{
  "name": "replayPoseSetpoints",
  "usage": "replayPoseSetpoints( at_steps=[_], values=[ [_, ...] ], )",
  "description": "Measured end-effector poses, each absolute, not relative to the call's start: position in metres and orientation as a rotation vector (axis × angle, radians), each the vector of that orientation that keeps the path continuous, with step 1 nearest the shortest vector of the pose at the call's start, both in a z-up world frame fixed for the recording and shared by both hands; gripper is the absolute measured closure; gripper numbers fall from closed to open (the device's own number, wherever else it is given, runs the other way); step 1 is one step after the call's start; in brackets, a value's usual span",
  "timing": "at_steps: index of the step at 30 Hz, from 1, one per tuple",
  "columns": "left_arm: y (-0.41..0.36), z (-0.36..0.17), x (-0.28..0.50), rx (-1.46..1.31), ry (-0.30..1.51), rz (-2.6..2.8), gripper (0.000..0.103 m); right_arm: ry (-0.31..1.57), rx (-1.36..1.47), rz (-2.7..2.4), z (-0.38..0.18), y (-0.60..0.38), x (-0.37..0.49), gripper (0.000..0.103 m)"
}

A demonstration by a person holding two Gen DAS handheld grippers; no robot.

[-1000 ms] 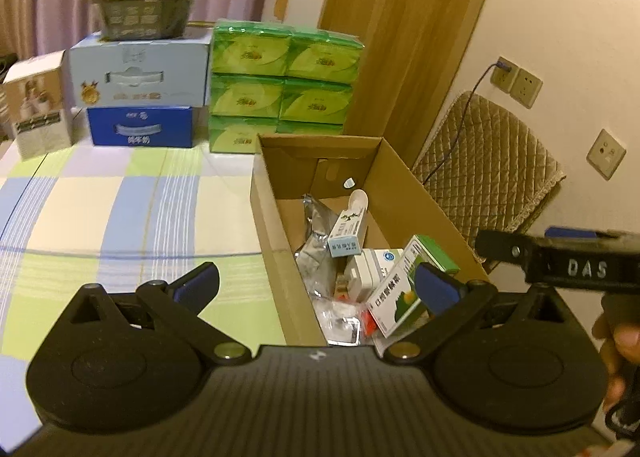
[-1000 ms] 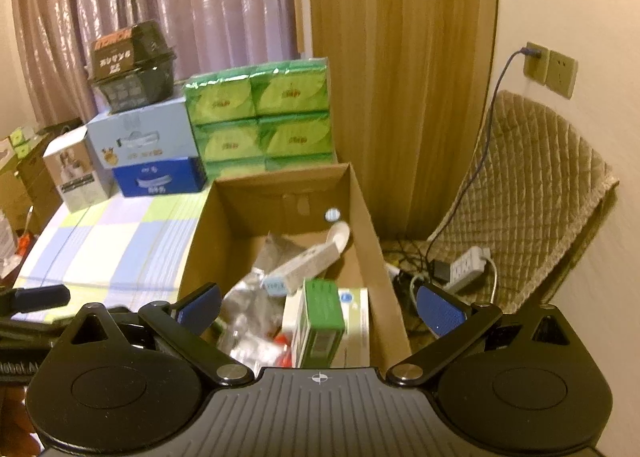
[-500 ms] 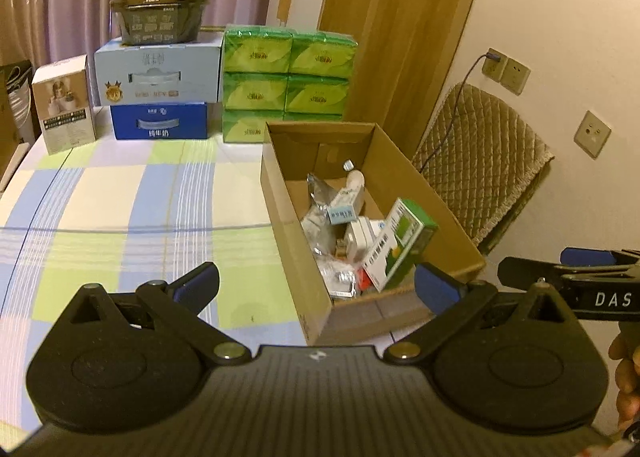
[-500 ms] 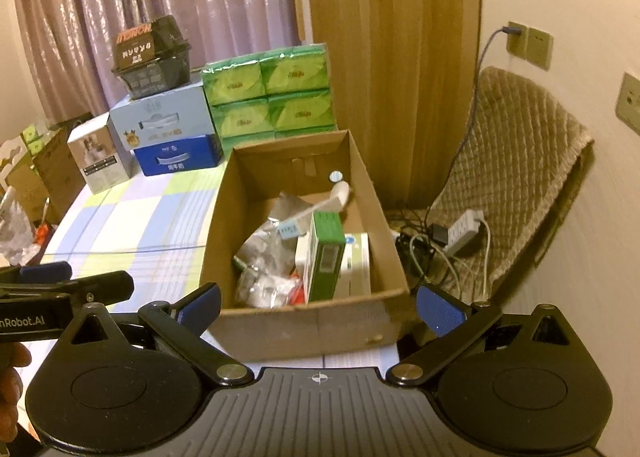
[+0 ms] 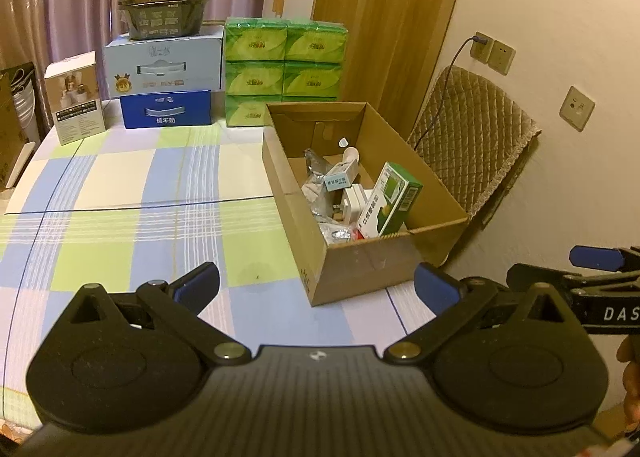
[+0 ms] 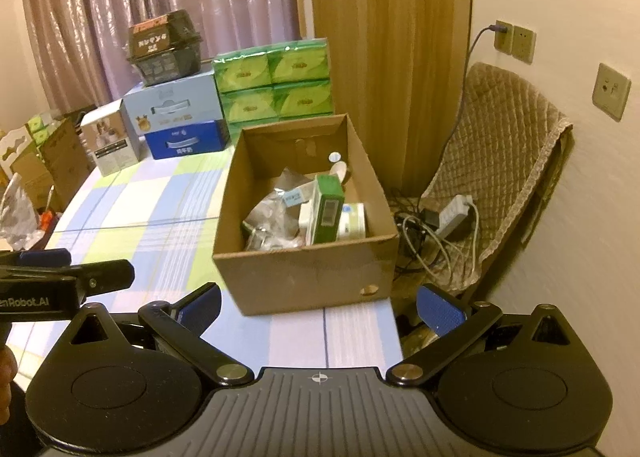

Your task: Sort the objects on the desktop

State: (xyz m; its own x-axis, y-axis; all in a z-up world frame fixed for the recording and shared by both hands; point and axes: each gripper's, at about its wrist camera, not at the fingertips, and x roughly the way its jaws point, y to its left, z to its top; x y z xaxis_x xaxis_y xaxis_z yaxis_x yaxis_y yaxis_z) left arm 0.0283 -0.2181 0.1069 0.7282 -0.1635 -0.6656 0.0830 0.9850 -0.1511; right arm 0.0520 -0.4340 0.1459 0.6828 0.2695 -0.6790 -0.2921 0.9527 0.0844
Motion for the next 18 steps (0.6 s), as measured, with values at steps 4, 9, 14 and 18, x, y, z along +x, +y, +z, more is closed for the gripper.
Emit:
replayPoseSetpoints(
  at_steps=[4,9,14,18],
  values=[
    [-0.217,0.105,0.015,-0.111,0.753,-0.137,0.001,0.758,-0.041,0.323,0.147,-0.431,0.037,0.002],
    [-0.221,0.103,0.001,-0.092,0.762,-0.146,0.001,0.754,-0.042,0.333,0.148,-0.427,0.024,0.002],
    [-0.225,0.099,-0.007,-0.088,0.772,-0.154,0.001,0.76,-0.015,0.338,0.146,-0.427,0.015,0.002],
    [-0.223,0.097,-0.009,-0.09,0.773,-0.153,0.001,0.745,-0.007,0.316,0.145,-0.429,0.009,0.002]
  ],
)
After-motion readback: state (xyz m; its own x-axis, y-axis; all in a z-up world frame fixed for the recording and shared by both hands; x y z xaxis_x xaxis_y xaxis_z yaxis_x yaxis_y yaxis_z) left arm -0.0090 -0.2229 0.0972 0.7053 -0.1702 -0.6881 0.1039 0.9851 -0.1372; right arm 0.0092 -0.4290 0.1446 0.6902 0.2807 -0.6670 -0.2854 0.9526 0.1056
